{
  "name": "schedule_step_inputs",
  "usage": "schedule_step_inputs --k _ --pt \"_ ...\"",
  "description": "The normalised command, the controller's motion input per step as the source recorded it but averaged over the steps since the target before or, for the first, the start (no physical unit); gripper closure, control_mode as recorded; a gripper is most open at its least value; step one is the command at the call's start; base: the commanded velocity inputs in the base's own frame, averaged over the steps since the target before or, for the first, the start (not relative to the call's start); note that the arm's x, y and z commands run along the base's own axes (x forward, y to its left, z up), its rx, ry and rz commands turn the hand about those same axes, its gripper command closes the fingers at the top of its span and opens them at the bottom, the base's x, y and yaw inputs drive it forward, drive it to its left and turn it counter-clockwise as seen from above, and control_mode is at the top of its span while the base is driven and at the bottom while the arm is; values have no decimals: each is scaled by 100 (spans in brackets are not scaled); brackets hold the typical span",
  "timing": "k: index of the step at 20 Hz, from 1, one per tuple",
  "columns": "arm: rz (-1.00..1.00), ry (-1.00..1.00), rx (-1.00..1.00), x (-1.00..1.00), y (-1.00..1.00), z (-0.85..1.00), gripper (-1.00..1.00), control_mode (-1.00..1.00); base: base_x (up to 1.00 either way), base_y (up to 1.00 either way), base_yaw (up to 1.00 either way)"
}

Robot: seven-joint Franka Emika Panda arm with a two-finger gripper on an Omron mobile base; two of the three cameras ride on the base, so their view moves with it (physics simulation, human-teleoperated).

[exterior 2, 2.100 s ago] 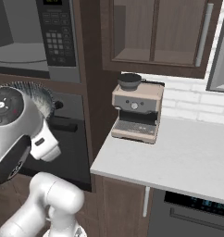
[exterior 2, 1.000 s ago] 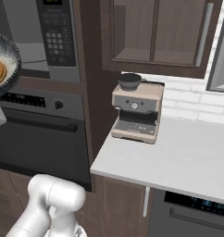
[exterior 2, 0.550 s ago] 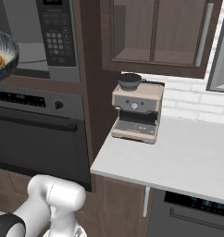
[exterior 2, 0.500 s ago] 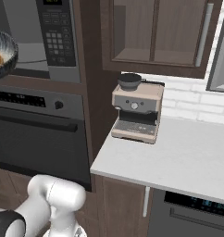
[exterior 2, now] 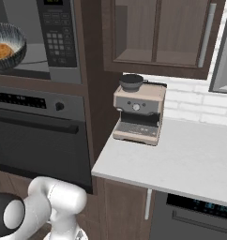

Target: Open the microwave, place the bowl with waffle inside the microwave, then close the microwave door and turn it on.

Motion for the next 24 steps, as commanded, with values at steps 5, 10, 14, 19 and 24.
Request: schedule_step_inputs --k 5,10,14,19,24 --pt "-10 0 1 61 21 4 100 -100 0 0 0" --pt "0 0 0 64 48 16 100 -100 0 0 0" --pt "-2 0 0 65 32 11 100 -100 0 0 0" --pt "-9 0 0 68 1 0 100 -100 0 0 0" --pt "-9 1 0 65 7 0 100 -100 0 0 0"
